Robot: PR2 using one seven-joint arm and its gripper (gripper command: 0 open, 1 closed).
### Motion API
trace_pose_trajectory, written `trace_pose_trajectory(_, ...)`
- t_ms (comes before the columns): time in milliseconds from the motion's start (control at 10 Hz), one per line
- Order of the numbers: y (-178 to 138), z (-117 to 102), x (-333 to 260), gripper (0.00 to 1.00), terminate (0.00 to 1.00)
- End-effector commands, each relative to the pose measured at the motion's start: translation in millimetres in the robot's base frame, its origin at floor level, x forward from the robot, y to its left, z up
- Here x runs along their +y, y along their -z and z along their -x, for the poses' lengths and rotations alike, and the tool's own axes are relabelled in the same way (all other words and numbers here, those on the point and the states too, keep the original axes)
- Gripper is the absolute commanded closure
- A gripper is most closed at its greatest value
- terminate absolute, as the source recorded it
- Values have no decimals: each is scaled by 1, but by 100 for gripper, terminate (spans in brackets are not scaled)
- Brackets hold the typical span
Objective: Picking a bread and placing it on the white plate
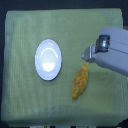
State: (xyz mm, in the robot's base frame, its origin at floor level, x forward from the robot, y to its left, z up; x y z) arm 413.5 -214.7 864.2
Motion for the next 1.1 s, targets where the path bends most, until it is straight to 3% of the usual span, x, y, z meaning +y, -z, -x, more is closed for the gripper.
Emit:
trace_pose_trajectory(0,52,21,54,0,0)
trace_pose_trajectory(200,77,20,64,0,0)
trace_pose_trajectory(1000,126,13,48,0,0)
